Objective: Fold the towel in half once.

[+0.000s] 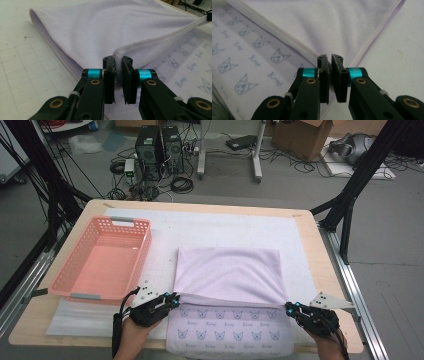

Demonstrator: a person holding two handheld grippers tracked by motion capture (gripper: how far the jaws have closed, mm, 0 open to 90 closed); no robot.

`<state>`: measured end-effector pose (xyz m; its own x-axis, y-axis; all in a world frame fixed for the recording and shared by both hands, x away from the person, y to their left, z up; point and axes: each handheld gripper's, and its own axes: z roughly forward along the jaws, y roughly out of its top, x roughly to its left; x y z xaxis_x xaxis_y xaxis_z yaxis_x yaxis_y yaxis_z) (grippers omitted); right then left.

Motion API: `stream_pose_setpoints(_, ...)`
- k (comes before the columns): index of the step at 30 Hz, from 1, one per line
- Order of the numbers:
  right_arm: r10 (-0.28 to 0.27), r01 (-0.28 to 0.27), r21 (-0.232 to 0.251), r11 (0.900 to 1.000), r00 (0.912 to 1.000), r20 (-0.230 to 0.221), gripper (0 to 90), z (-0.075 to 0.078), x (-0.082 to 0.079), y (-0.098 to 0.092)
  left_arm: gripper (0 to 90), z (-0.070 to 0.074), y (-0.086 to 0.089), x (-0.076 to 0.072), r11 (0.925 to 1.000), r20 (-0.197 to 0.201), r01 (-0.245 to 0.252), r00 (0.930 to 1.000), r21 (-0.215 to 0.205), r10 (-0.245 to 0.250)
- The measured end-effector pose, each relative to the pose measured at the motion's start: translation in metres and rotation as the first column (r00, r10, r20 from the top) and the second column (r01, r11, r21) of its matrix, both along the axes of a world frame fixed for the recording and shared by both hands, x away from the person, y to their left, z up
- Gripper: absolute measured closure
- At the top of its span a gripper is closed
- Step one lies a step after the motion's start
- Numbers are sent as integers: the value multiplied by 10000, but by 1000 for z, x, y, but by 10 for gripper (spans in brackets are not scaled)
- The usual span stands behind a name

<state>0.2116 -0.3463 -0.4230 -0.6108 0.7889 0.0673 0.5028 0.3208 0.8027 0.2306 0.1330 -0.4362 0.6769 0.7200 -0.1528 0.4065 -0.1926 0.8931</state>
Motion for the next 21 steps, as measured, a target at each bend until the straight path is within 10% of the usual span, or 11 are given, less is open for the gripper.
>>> stream_pose_setpoints(21,294,-300,-167,9994,9989,-378,843,0,-46,-1,779,5,6,-41,9989,-142,466,9988,32,-465)
